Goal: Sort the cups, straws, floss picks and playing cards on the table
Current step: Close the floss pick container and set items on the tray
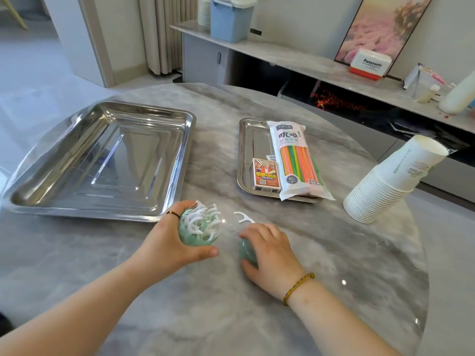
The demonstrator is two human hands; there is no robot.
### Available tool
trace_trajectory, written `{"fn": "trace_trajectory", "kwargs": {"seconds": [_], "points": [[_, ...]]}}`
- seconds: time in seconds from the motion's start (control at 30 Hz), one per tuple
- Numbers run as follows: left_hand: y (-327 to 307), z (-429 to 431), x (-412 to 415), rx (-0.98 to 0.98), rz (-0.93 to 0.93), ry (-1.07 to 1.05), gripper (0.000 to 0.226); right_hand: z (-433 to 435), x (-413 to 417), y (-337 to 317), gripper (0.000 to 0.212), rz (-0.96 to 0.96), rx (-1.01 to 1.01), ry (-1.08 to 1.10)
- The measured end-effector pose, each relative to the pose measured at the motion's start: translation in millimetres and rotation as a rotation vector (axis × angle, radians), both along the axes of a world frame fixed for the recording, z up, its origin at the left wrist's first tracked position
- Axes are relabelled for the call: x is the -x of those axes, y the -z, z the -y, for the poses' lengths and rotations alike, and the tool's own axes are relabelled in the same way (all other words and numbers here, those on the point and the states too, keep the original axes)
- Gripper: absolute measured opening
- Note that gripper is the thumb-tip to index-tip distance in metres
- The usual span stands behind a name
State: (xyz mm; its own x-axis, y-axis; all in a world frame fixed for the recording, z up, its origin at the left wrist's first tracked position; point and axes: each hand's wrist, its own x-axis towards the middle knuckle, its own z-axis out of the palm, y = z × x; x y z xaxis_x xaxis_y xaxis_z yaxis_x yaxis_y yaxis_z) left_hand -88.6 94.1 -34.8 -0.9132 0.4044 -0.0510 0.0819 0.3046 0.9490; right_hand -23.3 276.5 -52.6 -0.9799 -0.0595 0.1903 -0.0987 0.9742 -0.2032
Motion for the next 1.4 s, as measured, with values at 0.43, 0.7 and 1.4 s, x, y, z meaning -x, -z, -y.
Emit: {"fn": "trace_trajectory", "kwargs": {"seconds": [0.43, 0.7, 1.4], "points": [[-12, 9, 12, 0.057, -0.032, -0.087, 0.076, -3, 71, -30, 0.036, 0.473, -0.035, 0.351], [-17, 9, 13, 0.041, -0.088, -0.07, 0.07, 12, 91, -38, 0.028, 0.577, -0.325, 0.294], [-13, -8, -5, -0.016, 0.007, -0.113, 0.068, 3, 13, -70, 0.028, 0.007, 1.289, 0.299]]}}
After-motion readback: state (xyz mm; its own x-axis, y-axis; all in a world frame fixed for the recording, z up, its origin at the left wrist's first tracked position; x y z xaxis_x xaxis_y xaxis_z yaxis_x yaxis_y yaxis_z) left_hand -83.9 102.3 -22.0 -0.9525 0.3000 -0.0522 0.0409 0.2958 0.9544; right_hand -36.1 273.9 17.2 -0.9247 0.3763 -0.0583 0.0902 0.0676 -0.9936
